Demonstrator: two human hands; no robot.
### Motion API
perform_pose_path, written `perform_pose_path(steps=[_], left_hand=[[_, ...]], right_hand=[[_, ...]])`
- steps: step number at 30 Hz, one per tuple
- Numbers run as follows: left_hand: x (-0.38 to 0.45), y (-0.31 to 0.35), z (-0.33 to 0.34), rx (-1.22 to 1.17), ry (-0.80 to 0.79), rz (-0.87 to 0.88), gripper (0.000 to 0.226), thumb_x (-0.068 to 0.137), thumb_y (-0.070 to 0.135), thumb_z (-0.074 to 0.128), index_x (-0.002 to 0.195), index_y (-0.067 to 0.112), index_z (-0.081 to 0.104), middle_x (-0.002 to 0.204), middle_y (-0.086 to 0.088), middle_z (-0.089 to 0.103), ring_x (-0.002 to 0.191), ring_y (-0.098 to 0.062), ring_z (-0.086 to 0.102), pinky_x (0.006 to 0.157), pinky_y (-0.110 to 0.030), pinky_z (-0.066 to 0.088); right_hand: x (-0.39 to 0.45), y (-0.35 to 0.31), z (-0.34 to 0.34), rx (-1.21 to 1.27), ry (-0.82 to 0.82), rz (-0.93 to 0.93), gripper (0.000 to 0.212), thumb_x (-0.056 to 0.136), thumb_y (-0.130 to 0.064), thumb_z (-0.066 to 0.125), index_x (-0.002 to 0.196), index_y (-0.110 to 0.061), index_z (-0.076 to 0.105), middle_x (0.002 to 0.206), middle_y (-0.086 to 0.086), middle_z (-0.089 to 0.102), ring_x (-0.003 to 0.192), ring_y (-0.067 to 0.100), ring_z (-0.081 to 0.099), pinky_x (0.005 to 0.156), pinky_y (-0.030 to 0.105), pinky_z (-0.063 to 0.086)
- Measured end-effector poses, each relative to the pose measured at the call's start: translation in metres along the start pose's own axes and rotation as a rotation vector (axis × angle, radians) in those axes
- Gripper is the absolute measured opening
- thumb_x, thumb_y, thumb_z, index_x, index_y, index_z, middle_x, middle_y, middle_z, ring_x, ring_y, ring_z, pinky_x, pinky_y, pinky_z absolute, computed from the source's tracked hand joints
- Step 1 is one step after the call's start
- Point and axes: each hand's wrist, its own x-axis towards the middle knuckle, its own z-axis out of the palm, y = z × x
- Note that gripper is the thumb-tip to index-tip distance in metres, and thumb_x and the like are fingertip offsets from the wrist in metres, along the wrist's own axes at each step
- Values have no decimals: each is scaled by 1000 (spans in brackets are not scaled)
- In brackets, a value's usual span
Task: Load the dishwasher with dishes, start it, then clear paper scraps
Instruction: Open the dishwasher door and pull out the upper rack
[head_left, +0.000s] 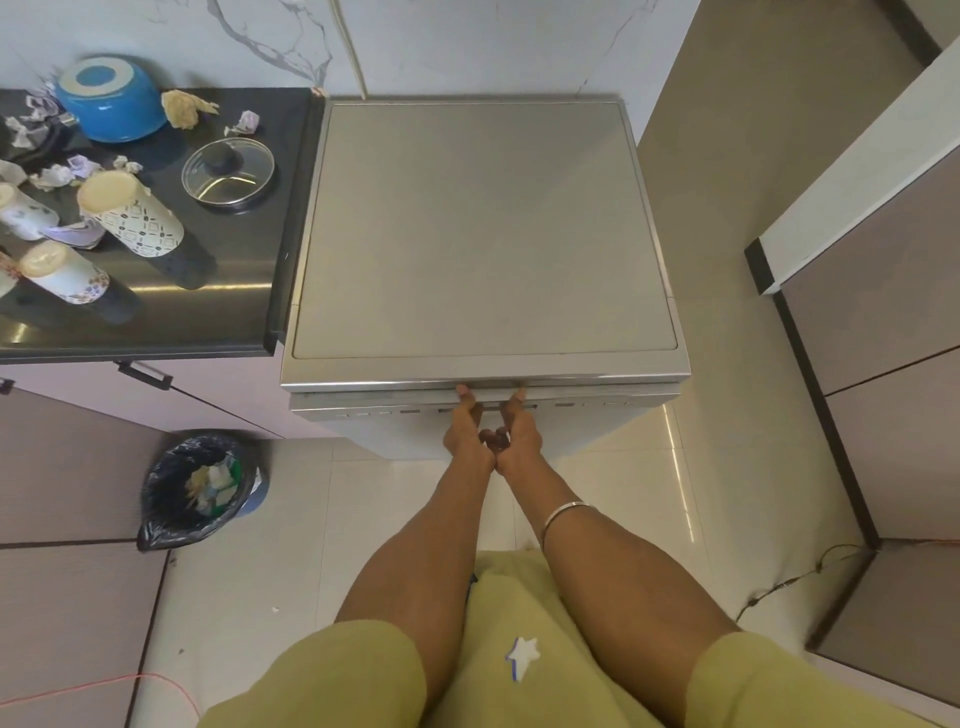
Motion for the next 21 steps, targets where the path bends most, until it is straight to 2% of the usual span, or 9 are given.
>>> perform_pose_path(steps=[3,5,6,9,12,14,17,19,21], left_hand=[[1,-3,-5,74,43,4,48,76,53,77,93,10,63,102,-1,67,79,-17,55,65,-32,53],[2,0,-8,107,29,-6,49,73,58,78,85,13,63,108,-1,68,88,-20,59,84,-37,56],[1,2,-10,124,30,-5,50,72,59,77,87,13,63,109,-1,69,91,-21,60,87,-39,56],[-3,8,-14,205,26,8,62,74,60,75,103,6,66,106,-3,70,90,-22,63,75,-37,57],[-9,13,-20,316,-7,69,57,77,56,74,102,5,65,91,-6,72,81,-23,67,63,-35,55],[-11,14,-26,555,128,218,62,75,66,70,95,7,65,75,-2,72,74,-24,69,65,-35,58],[-17,16,-33,1106,374,577,65,77,72,61,91,9,66,81,-3,69,78,-24,67,67,-30,50],[-21,19,-36,1346,368,873,46,88,59,59,84,13,66,78,-2,65,78,-23,67,64,-30,46],[-22,22,-41,1498,301,1127,32,90,48,63,93,16,65,84,-2,67,85,-23,65,74,-34,50]], right_hand=[[-8,-1,-11,-28,23,-13,44,81,-44,77,98,-4,67,85,10,55,76,21,56,81,40,60],[-15,-2,-10,-68,15,-28,42,82,-42,77,98,-4,68,94,10,62,82,20,59,79,38,60],[-17,-2,-11,-98,22,-35,39,82,-42,76,94,-5,68,97,9,64,84,19,61,75,36,60],[-24,-10,-17,-217,56,-82,35,82,-39,77,89,-6,67,97,8,68,85,18,64,62,31,58],[-26,-21,-31,-401,138,-201,47,73,-40,84,98,-3,67,99,10,70,78,21,66,52,29,57],[-32,-24,-36,-732,290,-386,58,68,-54,83,96,-7,64,97,6,68,73,24,66,57,34,59],[-44,-21,-40,-1072,367,-744,40,75,-49,79,82,-14,61,88,4,68,84,25,66,66,30,49],[-48,-19,-43,-1169,315,-965,26,80,-37,78,83,-18,60,86,0,66,87,22,62,66,29,44],[-45,-19,-50,-1304,249,-1108,25,83,-31,76,99,-20,62,106,2,62,103,22,54,81,29,44]])
